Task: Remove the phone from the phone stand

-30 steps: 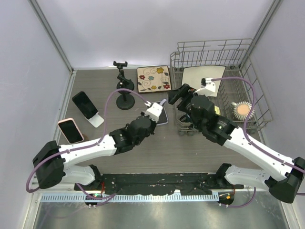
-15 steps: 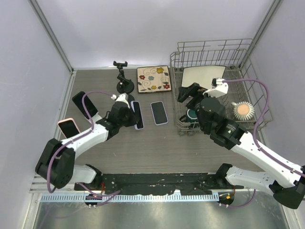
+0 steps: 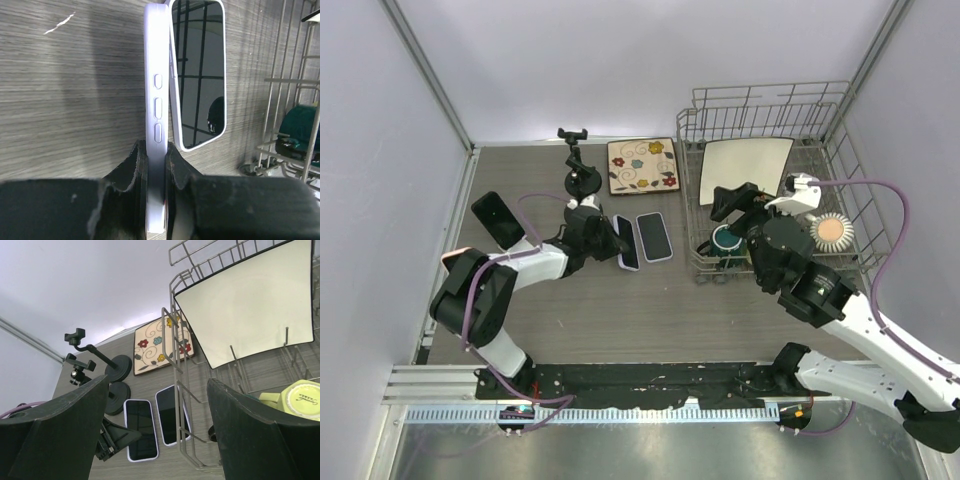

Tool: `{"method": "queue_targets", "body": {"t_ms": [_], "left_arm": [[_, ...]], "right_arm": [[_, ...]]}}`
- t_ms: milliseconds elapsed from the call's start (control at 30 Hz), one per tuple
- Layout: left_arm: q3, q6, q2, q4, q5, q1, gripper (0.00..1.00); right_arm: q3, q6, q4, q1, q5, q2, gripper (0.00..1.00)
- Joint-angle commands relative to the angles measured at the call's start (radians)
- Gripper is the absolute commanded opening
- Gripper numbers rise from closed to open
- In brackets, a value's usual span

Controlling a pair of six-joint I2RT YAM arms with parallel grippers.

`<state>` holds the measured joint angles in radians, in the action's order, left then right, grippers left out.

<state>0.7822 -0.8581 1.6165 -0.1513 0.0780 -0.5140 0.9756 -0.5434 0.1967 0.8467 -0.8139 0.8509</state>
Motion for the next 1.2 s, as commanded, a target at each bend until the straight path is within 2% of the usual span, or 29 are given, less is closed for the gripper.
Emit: {"method": "queue_targets", "body": {"t_ms": [0,100,167,300,367,467,700,900,1067,1167], "left_arm": [[0.042,-0.088,0.049,-0.12,0.031,-0.001,0.0],[0.026,-0.123,0.066,-0.143,0.016,0.0,0.01],[0.022,-0.151,0.075,-0.146,0.008,0.0,0.05],[0.026,-0.17,0.101,-0.143,0.035,0.0,0.2],[0.029,-0.167,0.106,-0.143,0.052,0.0,0.23],[0.031,-0.153,0.106,-0.127,0.046,0.0,0.33],[0.046,-0.095,0.074,-0.025,0.003,0.0,0.68],[0.037,-0.055,0.054,0.019,0.005,0.0,0.87],[0.069,-0.012,0.049,0.105,-0.006,0.0,0.99],[0.08,0.022,0.02,0.174,-0.067,0.0,1.0]], "right_arm": [[-0.012,0.033,-0.011,-0.006,-0.057,-0.035,0.84],[-0.018,0.036,-0.005,-0.008,-0.06,-0.044,0.84],[-0.023,0.033,-0.002,-0.009,-0.06,-0.044,0.84],[-0.028,0.028,0.0,-0.009,-0.057,-0.044,0.84],[-0.028,0.028,0.0,-0.011,-0.054,-0.042,0.84],[-0.026,0.028,0.0,-0.011,-0.048,-0.035,0.84],[-0.021,0.03,-0.002,-0.012,-0.031,-0.023,0.84],[-0.014,0.03,0.0,-0.015,-0.014,0.0,0.84],[-0.002,0.037,0.001,-0.017,-0.004,0.016,0.84],[-0.002,0.042,0.0,-0.015,-0.007,0.019,0.84]]}}
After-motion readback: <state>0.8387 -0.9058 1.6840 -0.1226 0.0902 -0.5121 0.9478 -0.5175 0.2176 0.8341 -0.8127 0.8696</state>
